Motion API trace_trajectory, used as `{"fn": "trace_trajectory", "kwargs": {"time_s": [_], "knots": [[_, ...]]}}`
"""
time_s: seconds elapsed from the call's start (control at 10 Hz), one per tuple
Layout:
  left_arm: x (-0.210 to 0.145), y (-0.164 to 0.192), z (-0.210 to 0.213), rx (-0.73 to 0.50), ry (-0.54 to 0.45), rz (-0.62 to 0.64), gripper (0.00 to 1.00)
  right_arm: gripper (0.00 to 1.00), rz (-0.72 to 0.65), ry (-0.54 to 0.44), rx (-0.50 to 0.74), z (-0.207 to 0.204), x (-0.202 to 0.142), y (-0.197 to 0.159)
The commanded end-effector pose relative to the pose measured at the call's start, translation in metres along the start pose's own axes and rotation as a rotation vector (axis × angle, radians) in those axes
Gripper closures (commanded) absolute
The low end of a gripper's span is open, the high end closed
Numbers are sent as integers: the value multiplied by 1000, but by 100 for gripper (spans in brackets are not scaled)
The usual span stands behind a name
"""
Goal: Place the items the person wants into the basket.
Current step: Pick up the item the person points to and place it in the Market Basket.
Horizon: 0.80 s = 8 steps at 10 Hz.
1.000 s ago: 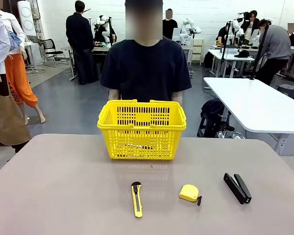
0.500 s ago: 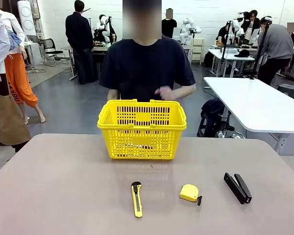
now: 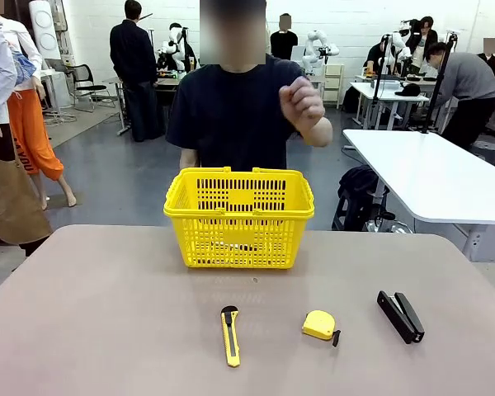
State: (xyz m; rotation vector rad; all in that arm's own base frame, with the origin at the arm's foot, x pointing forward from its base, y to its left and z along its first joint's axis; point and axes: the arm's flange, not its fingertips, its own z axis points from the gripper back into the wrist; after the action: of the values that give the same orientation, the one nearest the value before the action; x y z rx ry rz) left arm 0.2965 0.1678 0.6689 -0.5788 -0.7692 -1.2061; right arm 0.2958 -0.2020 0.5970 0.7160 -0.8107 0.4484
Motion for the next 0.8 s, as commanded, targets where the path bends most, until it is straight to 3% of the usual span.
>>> {"fn": "trace_trajectory", "kwargs": {"time_s": [0.0,0.7], "knots": [[0,0,2,-8,-15,-27,0,0,19,-21,16,-1,2,-1],[0,0,2,-8,-15,-27,0,0,19,-21,16,-1,2,-1]]}}
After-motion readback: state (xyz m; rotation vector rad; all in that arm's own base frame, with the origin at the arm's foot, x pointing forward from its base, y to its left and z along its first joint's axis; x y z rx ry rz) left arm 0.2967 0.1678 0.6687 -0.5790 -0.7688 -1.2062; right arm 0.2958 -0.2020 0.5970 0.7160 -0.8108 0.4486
